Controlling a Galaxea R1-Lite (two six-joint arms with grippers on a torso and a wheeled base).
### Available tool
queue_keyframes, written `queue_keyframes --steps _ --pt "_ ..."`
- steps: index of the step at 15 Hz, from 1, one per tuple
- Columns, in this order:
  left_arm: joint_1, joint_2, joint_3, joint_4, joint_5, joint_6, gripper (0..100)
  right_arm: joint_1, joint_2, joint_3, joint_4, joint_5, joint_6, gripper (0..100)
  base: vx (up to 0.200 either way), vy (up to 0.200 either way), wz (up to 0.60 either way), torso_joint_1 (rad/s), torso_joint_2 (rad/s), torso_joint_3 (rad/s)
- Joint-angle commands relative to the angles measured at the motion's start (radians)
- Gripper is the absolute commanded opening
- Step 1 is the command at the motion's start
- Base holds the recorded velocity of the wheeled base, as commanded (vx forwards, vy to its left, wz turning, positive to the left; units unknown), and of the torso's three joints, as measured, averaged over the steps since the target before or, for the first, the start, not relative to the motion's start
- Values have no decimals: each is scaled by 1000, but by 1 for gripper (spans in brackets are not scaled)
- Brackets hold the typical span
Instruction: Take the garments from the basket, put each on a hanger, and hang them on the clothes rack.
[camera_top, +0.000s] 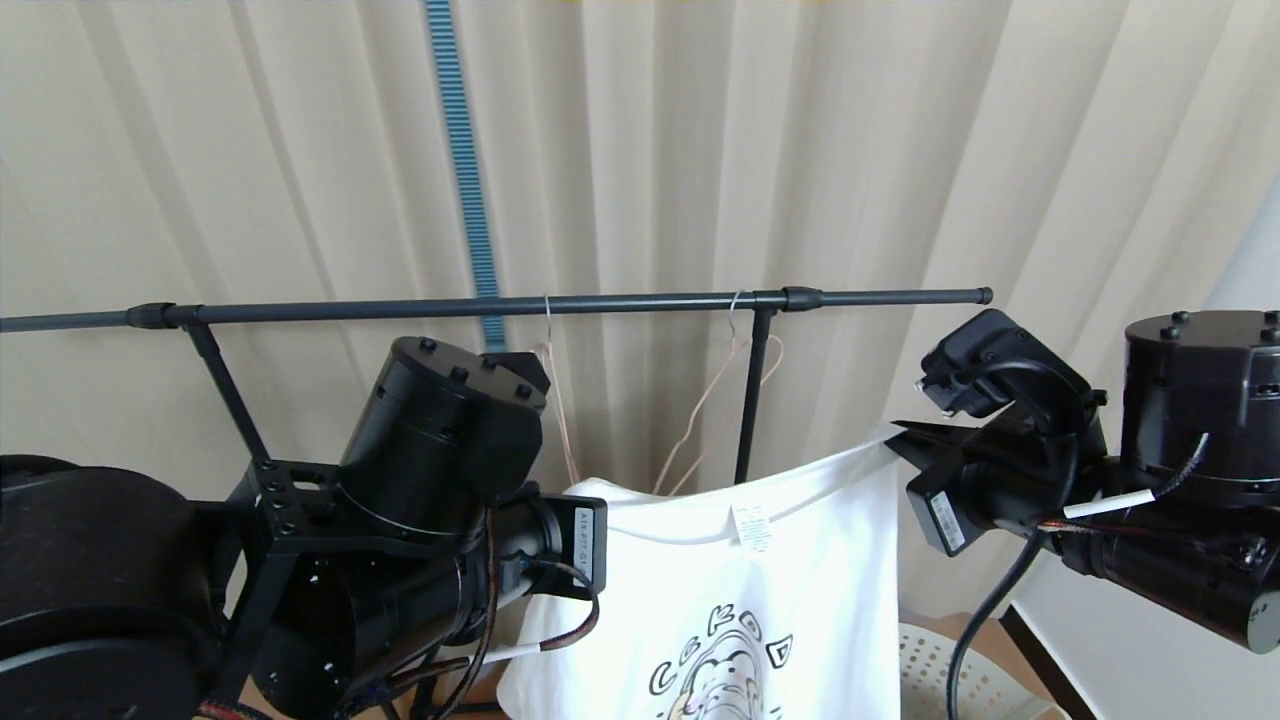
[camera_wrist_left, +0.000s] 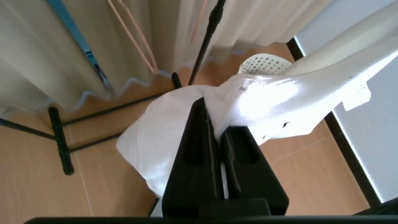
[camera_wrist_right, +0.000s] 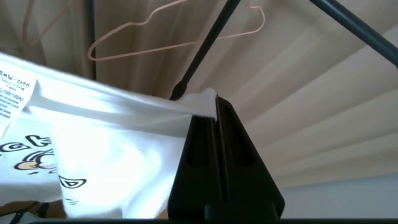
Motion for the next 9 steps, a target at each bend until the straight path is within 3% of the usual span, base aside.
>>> queue_keyframes --steps 1,9 --pt "8 -19 1 -1 3 1 0 1 14 9 1 1 -13 0 0 0 0 0 0 0" --pt "57 -10 -45 -4 -4 7 0 36 -78 35 15 10 -36 0 0 0 0 0 0 0"
